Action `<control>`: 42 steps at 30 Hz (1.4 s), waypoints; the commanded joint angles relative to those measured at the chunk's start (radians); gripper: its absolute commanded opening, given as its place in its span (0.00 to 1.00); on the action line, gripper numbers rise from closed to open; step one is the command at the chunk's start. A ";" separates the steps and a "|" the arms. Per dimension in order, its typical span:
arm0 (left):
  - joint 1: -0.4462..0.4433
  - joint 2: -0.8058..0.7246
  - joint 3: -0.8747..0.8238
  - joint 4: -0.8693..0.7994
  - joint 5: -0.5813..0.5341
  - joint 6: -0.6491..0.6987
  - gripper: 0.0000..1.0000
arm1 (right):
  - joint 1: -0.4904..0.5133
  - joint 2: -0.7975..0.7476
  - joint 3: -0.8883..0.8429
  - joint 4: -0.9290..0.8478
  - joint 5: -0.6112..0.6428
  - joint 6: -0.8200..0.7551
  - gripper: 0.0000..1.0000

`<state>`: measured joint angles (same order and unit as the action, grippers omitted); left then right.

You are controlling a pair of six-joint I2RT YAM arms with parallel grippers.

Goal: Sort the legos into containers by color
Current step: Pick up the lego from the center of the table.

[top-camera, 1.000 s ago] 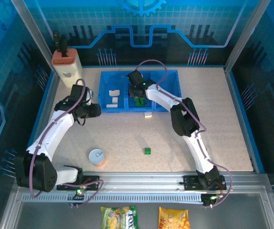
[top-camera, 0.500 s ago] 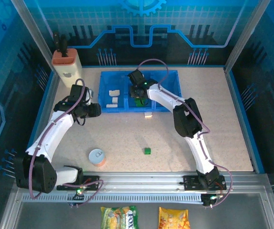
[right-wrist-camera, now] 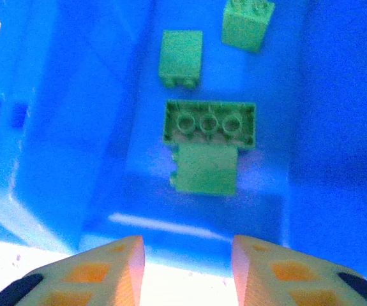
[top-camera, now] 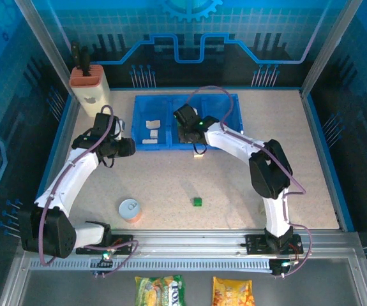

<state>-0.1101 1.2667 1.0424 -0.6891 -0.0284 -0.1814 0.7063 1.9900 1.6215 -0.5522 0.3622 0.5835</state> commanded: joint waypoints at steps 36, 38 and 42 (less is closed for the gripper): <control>0.012 -0.011 -0.007 0.015 0.015 0.010 0.49 | 0.051 0.014 -0.461 0.463 0.233 0.071 0.66; 0.012 -0.009 -0.005 0.015 0.015 0.011 0.49 | 0.051 0.004 -0.469 0.465 0.236 0.068 0.66; 0.012 -0.003 -0.003 0.014 0.015 0.010 0.49 | 0.050 -0.017 -0.481 0.461 0.236 0.058 0.66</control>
<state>-0.1074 1.2667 1.0424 -0.6819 -0.0212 -0.1814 0.7715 1.9888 1.1645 -0.1070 0.5499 0.6353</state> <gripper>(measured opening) 0.486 0.662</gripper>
